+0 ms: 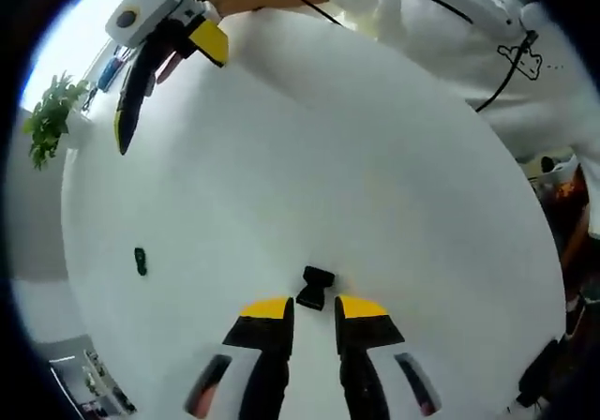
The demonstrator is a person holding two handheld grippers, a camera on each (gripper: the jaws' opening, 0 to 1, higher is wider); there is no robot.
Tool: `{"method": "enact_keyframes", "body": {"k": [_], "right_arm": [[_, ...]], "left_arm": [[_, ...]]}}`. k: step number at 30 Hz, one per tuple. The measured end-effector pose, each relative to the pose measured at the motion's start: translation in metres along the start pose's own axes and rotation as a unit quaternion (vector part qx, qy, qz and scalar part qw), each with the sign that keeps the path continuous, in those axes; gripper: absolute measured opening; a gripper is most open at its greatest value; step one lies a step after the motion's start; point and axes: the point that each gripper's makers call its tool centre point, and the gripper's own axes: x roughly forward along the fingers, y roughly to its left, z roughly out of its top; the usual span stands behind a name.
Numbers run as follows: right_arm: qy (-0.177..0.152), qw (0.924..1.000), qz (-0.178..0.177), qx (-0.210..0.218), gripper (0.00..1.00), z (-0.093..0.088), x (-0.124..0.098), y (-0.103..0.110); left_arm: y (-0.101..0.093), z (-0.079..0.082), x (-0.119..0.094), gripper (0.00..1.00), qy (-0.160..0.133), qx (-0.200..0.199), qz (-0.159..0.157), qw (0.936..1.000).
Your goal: Snap the two parts of the plastic buckle together until the buckle closes and remains connected.
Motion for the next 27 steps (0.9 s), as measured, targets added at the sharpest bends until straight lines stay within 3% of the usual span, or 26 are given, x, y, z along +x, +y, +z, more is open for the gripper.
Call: {"method": "enact_keyframes", "body": {"k": [15, 27], "right_arm": [[0.009, 1.0, 0.0, 0.0, 0.91, -0.0034, 0.0013, 0.0007], [0.014, 0.9999, 0.003, -0.005, 0.91, -0.0056, 0.0015, 0.002]], "left_arm": [[0.0036, 0.0, 0.0032, 0.14, 0.004, 0.026, -0.02, 0.9994], [0.0024, 0.001, 0.0055, 0.12, 0.0, 0.009, -0.048, 0.9988]]}}
